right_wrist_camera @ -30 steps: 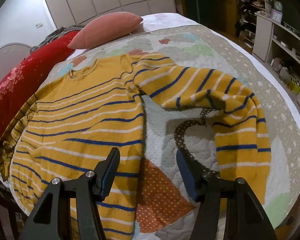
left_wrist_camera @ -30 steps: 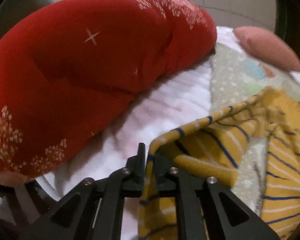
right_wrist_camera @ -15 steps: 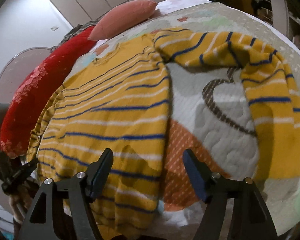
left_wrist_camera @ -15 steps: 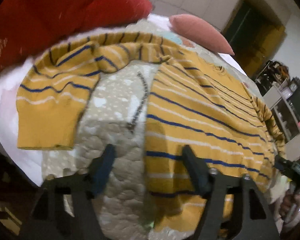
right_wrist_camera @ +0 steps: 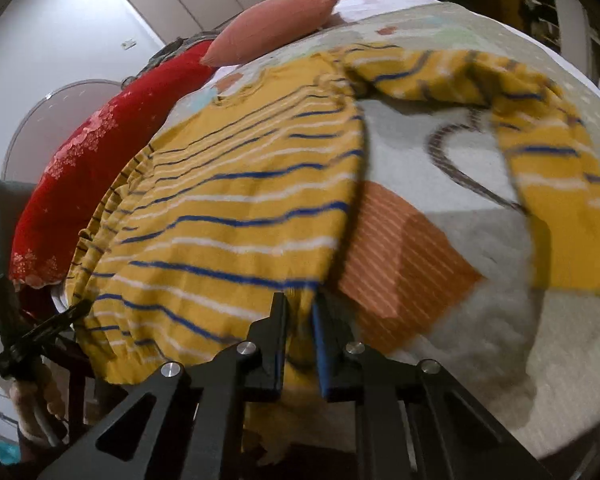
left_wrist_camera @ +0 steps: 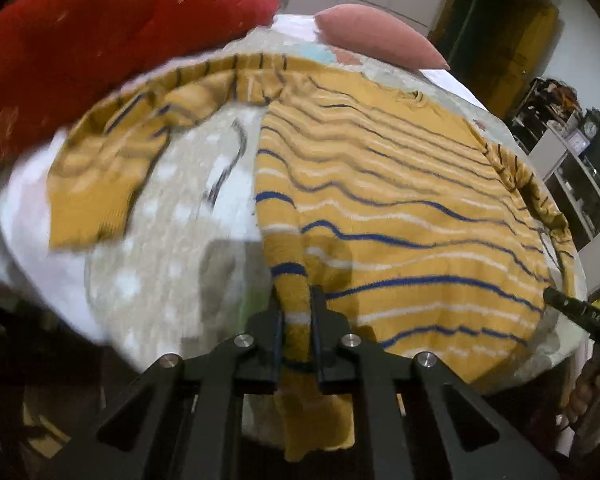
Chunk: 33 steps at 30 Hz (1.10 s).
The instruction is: Fold small clothes
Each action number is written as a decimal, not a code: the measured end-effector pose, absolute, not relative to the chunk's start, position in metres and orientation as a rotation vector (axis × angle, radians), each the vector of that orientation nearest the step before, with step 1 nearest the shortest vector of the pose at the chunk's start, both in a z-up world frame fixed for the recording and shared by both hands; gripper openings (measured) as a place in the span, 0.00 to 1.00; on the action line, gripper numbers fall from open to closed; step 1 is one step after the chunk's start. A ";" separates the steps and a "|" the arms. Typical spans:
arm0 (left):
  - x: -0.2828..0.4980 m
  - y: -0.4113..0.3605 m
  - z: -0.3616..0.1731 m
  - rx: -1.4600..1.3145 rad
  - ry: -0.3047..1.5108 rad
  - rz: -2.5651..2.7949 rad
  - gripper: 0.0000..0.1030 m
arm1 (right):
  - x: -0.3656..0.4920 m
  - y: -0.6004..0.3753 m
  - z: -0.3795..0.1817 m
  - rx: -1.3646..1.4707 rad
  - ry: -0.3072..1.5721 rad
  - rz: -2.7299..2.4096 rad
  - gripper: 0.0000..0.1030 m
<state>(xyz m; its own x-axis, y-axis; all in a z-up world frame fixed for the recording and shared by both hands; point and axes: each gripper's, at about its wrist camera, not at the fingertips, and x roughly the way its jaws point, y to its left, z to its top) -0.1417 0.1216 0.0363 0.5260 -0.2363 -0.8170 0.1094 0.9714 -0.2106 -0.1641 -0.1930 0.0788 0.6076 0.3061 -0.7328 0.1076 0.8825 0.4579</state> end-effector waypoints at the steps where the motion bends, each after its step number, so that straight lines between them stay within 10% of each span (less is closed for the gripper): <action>1: -0.151 0.126 0.034 -0.145 1.006 -0.186 0.11 | -0.172 -0.199 0.077 0.502 0.932 0.112 0.13; 4: -0.169 0.141 0.034 -0.194 0.989 -0.195 0.11 | -0.186 -0.219 0.080 0.527 0.896 0.087 0.17; 7: -0.174 0.153 0.042 -0.231 0.955 -0.186 0.22 | -0.196 -0.264 0.091 0.638 0.800 -0.034 0.62; 10: -0.169 0.154 0.054 -0.235 0.908 -0.160 0.46 | -0.208 -0.311 0.094 0.746 0.718 -0.196 0.65; 14: -0.154 0.150 0.054 -0.287 0.910 -0.192 0.50 | -0.222 -0.339 0.093 0.717 0.689 -0.359 0.73; 19: -0.132 0.124 0.045 -0.308 0.967 -0.236 0.50 | -0.194 -0.336 0.075 0.679 0.747 -0.337 0.70; 21: -0.127 0.110 0.048 -0.285 0.973 -0.250 0.50 | -0.184 -0.334 0.073 0.648 0.760 -0.305 0.23; 22: -0.126 0.104 0.051 -0.270 0.971 -0.253 0.50 | -0.175 -0.333 0.072 0.663 0.773 -0.251 0.15; 33: -0.105 0.070 0.070 -0.191 0.933 -0.264 0.54 | -0.159 -0.465 0.163 0.412 0.708 -0.678 0.17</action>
<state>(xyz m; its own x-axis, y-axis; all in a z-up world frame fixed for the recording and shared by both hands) -0.1052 0.0701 0.0699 0.5669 -0.3048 -0.7653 0.1409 0.9512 -0.2744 -0.1592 -0.4652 0.1634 0.5633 -0.4242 -0.7090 0.6897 0.7140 0.1208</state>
